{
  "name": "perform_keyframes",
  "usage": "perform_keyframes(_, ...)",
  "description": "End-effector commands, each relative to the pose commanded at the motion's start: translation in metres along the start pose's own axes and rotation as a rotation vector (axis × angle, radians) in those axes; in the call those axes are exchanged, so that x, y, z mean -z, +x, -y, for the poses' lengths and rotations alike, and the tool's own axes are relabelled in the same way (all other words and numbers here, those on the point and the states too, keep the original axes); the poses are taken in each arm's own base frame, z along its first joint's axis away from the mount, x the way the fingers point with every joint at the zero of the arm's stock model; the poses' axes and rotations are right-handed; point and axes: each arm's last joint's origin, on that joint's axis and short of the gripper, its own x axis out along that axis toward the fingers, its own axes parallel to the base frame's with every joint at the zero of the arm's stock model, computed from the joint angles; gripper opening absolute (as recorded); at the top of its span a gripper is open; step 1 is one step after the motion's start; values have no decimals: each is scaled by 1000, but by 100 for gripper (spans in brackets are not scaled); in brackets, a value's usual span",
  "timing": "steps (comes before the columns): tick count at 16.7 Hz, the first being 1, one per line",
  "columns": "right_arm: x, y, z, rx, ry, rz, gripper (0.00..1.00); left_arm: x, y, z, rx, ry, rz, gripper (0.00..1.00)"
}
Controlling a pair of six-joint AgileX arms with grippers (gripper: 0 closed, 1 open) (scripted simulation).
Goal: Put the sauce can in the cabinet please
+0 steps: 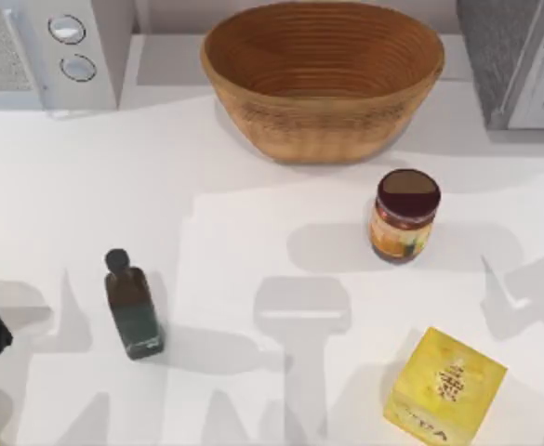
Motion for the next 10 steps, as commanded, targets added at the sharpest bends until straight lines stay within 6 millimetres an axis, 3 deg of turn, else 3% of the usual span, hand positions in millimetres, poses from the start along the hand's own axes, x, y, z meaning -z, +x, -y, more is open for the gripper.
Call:
perform_keyframes(5, -37, 32, 8, -228, -139, -65, 100, 0, 0, 0, 0, 0, 0, 100)
perform_keyframes(10, -52, 74, 15, -467, -219, -110, 100, 0, 0, 0, 0, 0, 0, 100)
